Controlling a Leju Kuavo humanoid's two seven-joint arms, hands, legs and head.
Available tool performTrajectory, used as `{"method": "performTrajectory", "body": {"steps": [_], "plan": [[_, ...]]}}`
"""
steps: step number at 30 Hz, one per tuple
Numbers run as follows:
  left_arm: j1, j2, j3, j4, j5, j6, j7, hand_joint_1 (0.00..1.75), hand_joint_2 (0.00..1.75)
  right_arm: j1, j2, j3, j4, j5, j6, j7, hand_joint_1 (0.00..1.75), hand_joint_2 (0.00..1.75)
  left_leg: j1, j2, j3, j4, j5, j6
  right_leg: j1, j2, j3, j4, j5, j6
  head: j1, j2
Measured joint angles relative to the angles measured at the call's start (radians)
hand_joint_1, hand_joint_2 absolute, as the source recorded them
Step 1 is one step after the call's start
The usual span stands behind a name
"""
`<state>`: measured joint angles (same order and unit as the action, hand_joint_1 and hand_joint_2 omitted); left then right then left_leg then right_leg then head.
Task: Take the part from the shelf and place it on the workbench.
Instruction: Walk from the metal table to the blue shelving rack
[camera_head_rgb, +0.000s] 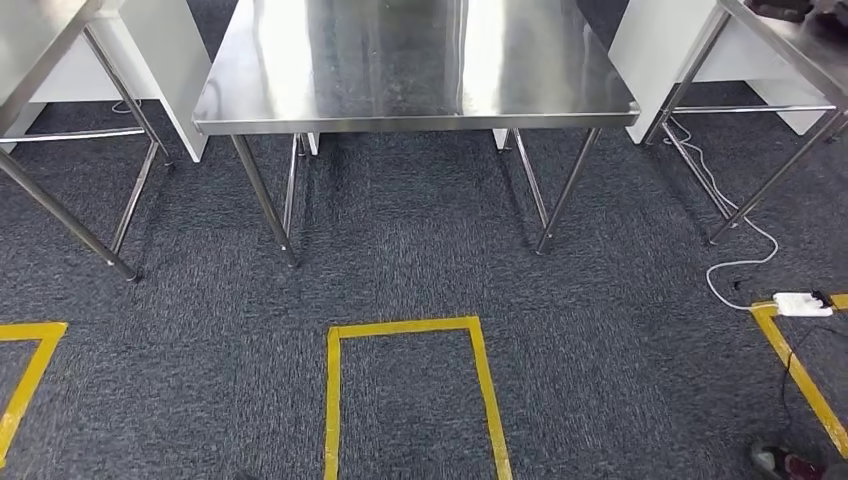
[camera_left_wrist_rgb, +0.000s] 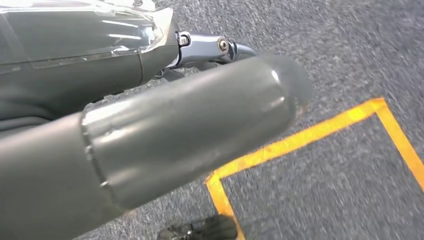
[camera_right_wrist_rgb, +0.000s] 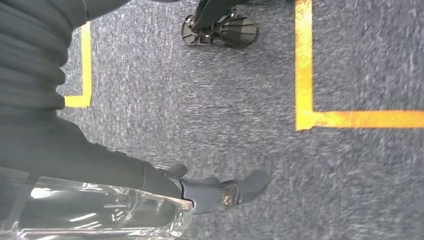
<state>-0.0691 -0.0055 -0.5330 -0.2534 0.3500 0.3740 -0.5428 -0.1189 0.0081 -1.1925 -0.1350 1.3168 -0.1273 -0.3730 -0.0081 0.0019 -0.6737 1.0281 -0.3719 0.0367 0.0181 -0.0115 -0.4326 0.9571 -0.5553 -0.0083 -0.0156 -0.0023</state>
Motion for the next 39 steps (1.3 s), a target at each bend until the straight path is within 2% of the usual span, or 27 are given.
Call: {"method": "performTrajectory", "body": {"steps": [1,2,4,5,6,8,10,12,13,15,16,18,20,21,23,25,26,27,28,29,31,33,35,36,37,38,39], "plan": [[0.001,0.000,-0.001,0.000,0.002,0.000,0.000,0.00,0.00,0.000,0.000,0.000,0.000,0.000,0.000,0.000,0.00,1.75,0.002,-0.002,-0.006,0.009,-0.017,-0.006,-0.005,-0.001,-0.006,-0.007,0.015,-0.009,0.000,0.000],[0.001,0.001,-0.002,0.000,0.004,0.000,0.000,0.00,0.00,0.000,0.000,0.000,0.000,0.001,0.000,0.000,0.00,1.75,0.003,-0.004,-0.015,0.034,-0.055,-0.012,-0.011,-0.002,-0.015,-0.013,0.031,-0.018,-0.002,0.000],[0.002,0.002,-0.004,0.000,0.007,0.000,0.000,0.00,0.00,0.001,0.002,0.000,0.000,0.002,0.001,0.000,0.00,1.75,0.008,-0.006,-0.037,0.137,-0.165,-0.024,-0.016,-0.004,-0.040,-0.017,0.060,-0.028,-0.004,0.000],[0.002,0.003,-0.004,0.000,0.008,0.001,0.000,0.00,0.00,0.002,0.003,0.000,0.000,0.003,0.001,0.000,0.00,1.75,0.012,-0.005,-0.044,0.199,-0.204,-0.031,-0.017,-0.005,-0.054,-0.015,0.072,-0.027,-0.004,0.000],[0.002,0.004,-0.005,0.000,0.010,0.001,0.000,0.00,0.00,0.003,0.004,0.000,0.000,0.004,0.002,0.000,0.00,1.75,0.017,-0.005,-0.045,0.247,-0.217,-0.038,-0.018,-0.006,-0.069,-0.013,0.084,-0.024,-0.004,0.000],[0.002,0.005,-0.005,0.000,0.011,0.002,0.000,0.00,0.00,0.004,0.006,0.000,0.000,0.005,0.002,0.000,0.00,1.75,0.029,-0.004,-0.007,0.262,-0.178,-0.052,-0.024,-0.007,-0.102,-0.001,0.104,-0.013,-0.005,0.000],[0.002,0.006,-0.005,0.000,0.012,0.004,-0.001,0.00,0.00,0.005,0.007,0.000,0.000,0.005,0.002,0.000,0.00,1.75,0.039,-0.004,0.090,0.158,-0.141,-0.063,-0.029,-0.007,-0.138,0.022,0.116,-0.001,-0.006,0.000],[0.000,0.006,-0.005,0.000,0.013,0.004,-0.003,0.00,0.00,0.004,0.008,0.000,0.000,0.006,0.002,0.001,0.00,1.75,0.041,-0.006,0.172,0.039,-0.159,-0.062,-0.027,-0.008,-0.167,0.048,0.125,0.010,-0.006,0.000],[-0.001,0.007,-0.006,0.000,0.014,0.005,-0.004,0.00,0.00,0.003,0.009,0.000,0.000,0.006,0.002,0.001,0.00,1.75,0.038,-0.007,0.188,0.006,-0.173,-0.056,-0.026,-0.008,-0.178,0.056,0.131,0.019,-0.006,0.000],[0.001,0.006,-0.006,0.000,0.014,0.006,-0.005,0.00,0.00,0.005,0.009,0.000,0.000,0.006,0.002,0.001,0.00,1.75,0.035,-0.006,0.180,-0.013,-0.172,-0.033,-0.023,-0.007,-0.190,0.058,0.145,0.038,-0.005,0.000],[0.002,0.006,-0.007,0.000,0.014,0.006,-0.006,0.00,0.00,0.007,0.009,0.000,0.000,0.005,0.002,0.001,0.00,1.75,0.034,-0.005,0.171,-0.017,-0.164,-0.019,-0.024,-0.005,-0.198,0.065,0.138,0.042,-0.005,0.000],[0.002,0.005,-0.008,0.000,0.014,0.008,-0.008,0.00,0.00,0.011,0.010,0.000,0.001,0.005,0.002,0.001,0.00,1.75,0.036,0.000,0.149,-0.023,-0.141,0.004,-0.029,-0.001,-0.227,0.130,0.078,0.038,-0.002,0.000],[0.002,0.006,-0.008,0.000,0.015,0.011,-0.009,0.00,0.00,0.012,0.012,0.000,0.001,0.005,0.003,0.001,0.00,1.75,0.035,0.002,0.125,-0.023,-0.119,0.010,-0.033,0.002,-0.260,0.252,-0.005,0.035,0.001,0.000],[0.002,0.006,-0.009,0.000,0.015,0.013,-0.009,0.00,0.00,0.012,0.012,0.000,0.001,0.005,0.003,0.001,0.00,1.75,0.035,0.004,0.111,-0.022,-0.107,0.008,-0.035,0.003,-0.267,0.305,-0.026,0.041,0.001,0.000],[0.002,0.006,-0.009,0.000,0.015,0.016,-0.010,0.00,0.00,0.011,0.012,0.000,0.001,0.005,0.003,0.001,0.00,1.75,0.037,0.006,0.084,-0.021,-0.085,0.002,-0.039,0.003,-0.232,0.323,-0.009,0.061,0.002,0.000],[0.002,0.006,-0.009,0.000,0.016,0.017,-0.011,0.00,0.00,0.009,0.012,0.000,0.001,0.006,0.004,0.001,0.00,1.75,0.039,0.006,0.065,-0.020,-0.065,-0.009,-0.047,0.004,-0.128,0.209,0.024,0.077,0.002,0.000],[0.001,0.006,-0.009,0.000,0.016,0.017,-0.012,0.00,0.00,0.007,0.012,0.000,0.001,0.006,0.004,0.001,0.00,1.75,0.038,0.006,0.058,-0.019,-0.055,-0.016,-0.046,0.006,-0.067,0.126,0.023,0.077,0.003,0.000],[0.001,0.006,-0.009,0.000,0.017,0.017,-0.013,0.00,0.00,0.005,0.012,0.000,0.001,0.006,0.004,0.001,0.00,1.75,0.037,0.006,0.054,-0.020,-0.046,-0.024,-0.043,0.009,-0.025,0.060,0.017,0.071,0.003,0.000],[0.001,0.007,-0.009,0.000,0.017,0.017,-0.014,0.00,0.00,0.004,0.013,0.000,0.001,0.006,0.004,0.001,0.00,1.75,0.035,0.006,0.052,-0.022,-0.036,-0.031,-0.038,0.012,-0.003,0.019,0.008,0.064,0.004,0.000],[0.001,0.007,-0.009,0.000,0.017,0.018,-0.015,0.00,0.00,0.004,0.013,0.000,0.001,0.006,0.004,0.001,0.00,1.75,0.035,0.006,0.050,-0.025,-0.028,-0.038,-0.033,0.014,0.001,0.001,0.004,0.055,0.003,0.000],[0.003,0.008,-0.009,0.000,0.020,0.018,-0.017,0.00,0.00,0.007,0.014,0.000,0.001,0.007,0.004,0.002,0.00,1.75,0.040,0.006,0.044,-0.021,-0.028,-0.048,-0.038,0.012,-0.014,0.003,0.014,0.035,0.000,0.000],[0.004,0.008,-0.009,0.000,0.023,0.021,-0.020,0.00,0.00,0.009,0.014,0.000,0.001,0.007,0.003,0.003,0.00,1.75,0.044,0.005,0.020,0.035,-0.088,-0.052,-0.042,0.009,-0.026,0.002,0.029,0.010,-0.004,0.000],[0.005,0.008,-0.010,0.000,0.025,0.025,-0.022,0.00,0.00,0.010,0.015,0.000,0.001,0.007,0.002,0.003,0.00,1.75,0.044,0.002,-0.020,0.162,-0.181,-0.053,-0.033,0.005,-0.042,0.003,0.042,-0.008,-0.004,0.000],[0.006,0.008,-0.010,0.000,0.025,0.026,-0.023,0.00,0.00,0.011,0.015,0.000,0.001,0.007,0.001,0.003,0.00,1.75,0.044,0.000,-0.035,0.223,-0.209,-0.053,-0.028,0.003,-0.049,0.004,0.047,-0.012,-0.005,0.000],[0.007,0.009,-0.010,0.000,0.026,0.027,-0.024,0.00,0.00,0.012,0.016,0.000,0.001,0.008,0.000,0.003,0.00,1.75,0.043,-0.001,-0.036,0.256,-0.216,-0.052,-0.023,0.003,-0.055,0.005,0.052,-0.015,-0.004,0.000],[0.008,0.009,-0.010,0.000,0.027,0.028,-0.024,0.00,0.00,0.013,0.016,0.000,0.001,0.008,0.000,0.003,0.00,1.75,0.043,-0.001,-0.017,0.250,-0.205,-0.049,-0.019,0.002,-0.058,0.007,0.055,-0.015,-0.005,0.000],[0.008,0.010,-0.011,0.000,0.027,0.029,-0.024,0.00,0.00,0.014,0.017,0.000,0.001,0.009,0.000,0.003,0.00,1.75,0.042,0.000,0.020,0.204,-0.181,-0.045,-0.016,0.003,-0.059,0.010,0.057,-0.015,-0.005,0.000]]}}
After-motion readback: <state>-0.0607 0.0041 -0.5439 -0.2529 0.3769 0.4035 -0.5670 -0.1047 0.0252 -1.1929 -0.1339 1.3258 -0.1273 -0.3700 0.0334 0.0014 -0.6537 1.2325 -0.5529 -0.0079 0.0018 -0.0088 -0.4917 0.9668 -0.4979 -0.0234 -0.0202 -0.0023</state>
